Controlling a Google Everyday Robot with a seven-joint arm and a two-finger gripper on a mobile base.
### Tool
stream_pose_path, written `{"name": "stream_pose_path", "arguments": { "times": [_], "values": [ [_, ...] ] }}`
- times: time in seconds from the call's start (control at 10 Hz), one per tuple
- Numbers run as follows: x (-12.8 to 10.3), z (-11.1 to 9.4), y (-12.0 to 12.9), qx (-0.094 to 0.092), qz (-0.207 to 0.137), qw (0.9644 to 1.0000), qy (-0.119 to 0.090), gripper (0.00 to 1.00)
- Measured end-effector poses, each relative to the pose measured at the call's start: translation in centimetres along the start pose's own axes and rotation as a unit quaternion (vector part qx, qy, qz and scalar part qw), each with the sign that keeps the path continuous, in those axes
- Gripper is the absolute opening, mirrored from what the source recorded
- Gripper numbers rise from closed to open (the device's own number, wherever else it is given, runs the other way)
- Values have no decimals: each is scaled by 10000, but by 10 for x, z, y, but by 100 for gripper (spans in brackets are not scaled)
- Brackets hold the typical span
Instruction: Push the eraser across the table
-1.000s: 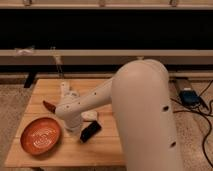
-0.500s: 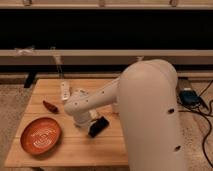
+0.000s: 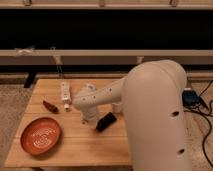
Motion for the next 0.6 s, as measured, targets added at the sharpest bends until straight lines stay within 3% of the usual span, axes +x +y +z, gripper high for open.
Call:
{"name": "stream_pose_path", "arguments": {
  "times": [0.6],
  "values": [
    [-19, -4, 47, -212, 177, 9996, -23, 3]
  ]
}}
